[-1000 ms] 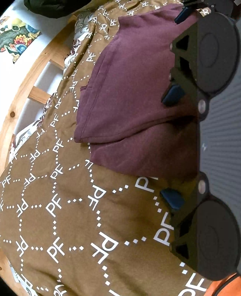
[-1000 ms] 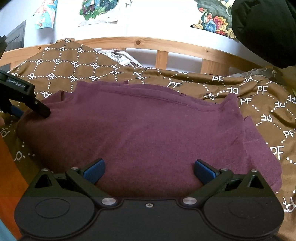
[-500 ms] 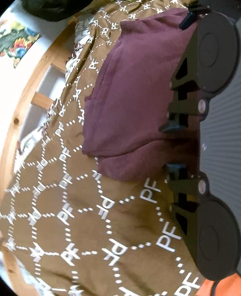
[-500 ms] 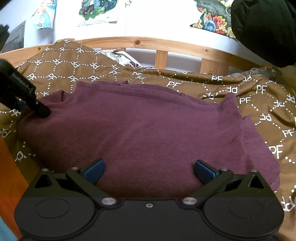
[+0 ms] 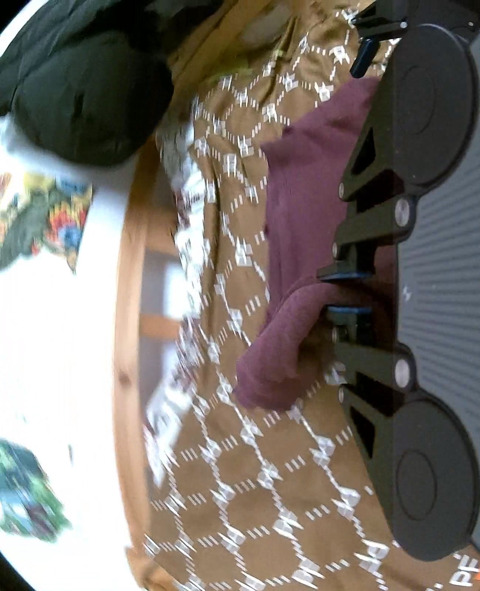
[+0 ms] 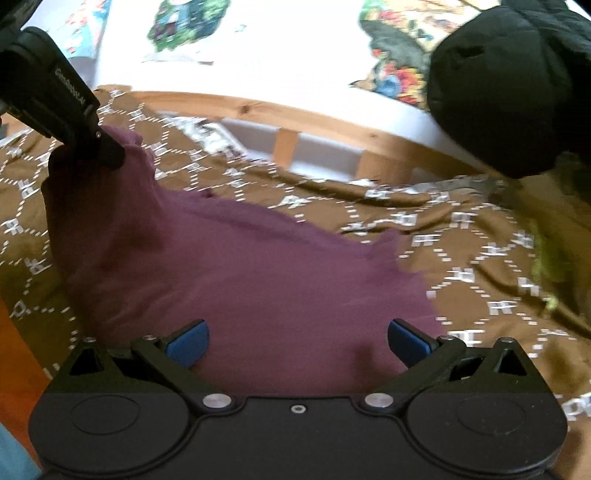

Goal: Fold small clothes
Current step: 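Lift the side edge with the left gripper and fold it over the shirt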

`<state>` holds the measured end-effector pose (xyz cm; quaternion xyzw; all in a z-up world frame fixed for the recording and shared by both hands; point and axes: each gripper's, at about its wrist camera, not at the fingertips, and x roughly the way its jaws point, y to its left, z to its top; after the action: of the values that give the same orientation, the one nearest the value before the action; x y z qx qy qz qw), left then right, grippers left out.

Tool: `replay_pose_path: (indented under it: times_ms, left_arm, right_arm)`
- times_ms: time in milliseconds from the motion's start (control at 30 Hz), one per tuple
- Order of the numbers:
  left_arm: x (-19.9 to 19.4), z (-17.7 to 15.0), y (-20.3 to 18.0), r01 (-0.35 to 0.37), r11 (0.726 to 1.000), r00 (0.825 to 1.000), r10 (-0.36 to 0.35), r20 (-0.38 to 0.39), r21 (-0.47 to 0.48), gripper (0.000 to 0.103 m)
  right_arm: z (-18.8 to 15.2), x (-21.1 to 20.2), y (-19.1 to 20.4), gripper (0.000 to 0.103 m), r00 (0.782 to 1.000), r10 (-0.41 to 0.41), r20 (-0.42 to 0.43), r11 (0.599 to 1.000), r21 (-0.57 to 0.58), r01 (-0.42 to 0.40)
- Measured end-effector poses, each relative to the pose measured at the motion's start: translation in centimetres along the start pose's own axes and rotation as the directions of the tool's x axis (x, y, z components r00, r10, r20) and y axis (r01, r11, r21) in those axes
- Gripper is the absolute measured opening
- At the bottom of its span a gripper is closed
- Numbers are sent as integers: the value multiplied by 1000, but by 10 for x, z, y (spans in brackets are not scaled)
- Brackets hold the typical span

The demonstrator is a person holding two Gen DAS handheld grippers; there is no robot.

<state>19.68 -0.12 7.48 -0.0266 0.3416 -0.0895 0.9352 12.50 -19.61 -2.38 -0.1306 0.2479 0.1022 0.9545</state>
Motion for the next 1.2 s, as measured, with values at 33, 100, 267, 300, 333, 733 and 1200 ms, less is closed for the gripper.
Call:
replay_pose_path:
  times_ms: [33, 100, 267, 300, 333, 733, 1200]
  left_arm:
    - [2, 3, -12, 14, 1000, 1000, -14, 2, 20, 13]
    - [6, 6, -34, 39, 998, 999, -39, -2, 54, 13]
    - [27, 5, -85, 92, 992, 995, -87, -57, 90, 11]
    - [32, 4, -94, 100, 990, 993, -93, -73, 98, 10]
    - [35, 2, -102, 108, 988, 991, -99, -85, 107, 8]
    - [42, -29, -140, 185, 966, 979, -165, -120, 180, 35]
    - [-17, -28, -130, 226, 969, 971, -232, 57, 100, 96]
  right_arm:
    - [1, -2, -7, 102, 1000, -10, -2, 1000, 8, 10]
    - [4, -7, -24, 102, 999, -36, -5, 998, 43, 36]
    - [9, -11, -71, 102, 996, -88, -33, 982, 164, 93]
    - [8, -13, -80, 102, 994, -107, -33, 978, 179, 111]
    - [7, -14, -89, 102, 991, -127, -33, 972, 193, 131]
    - [-5, -1, -138, 102, 978, -204, -32, 924, 324, 203]
    - [-8, -5, -146, 102, 953, -303, -5, 892, 351, 286]
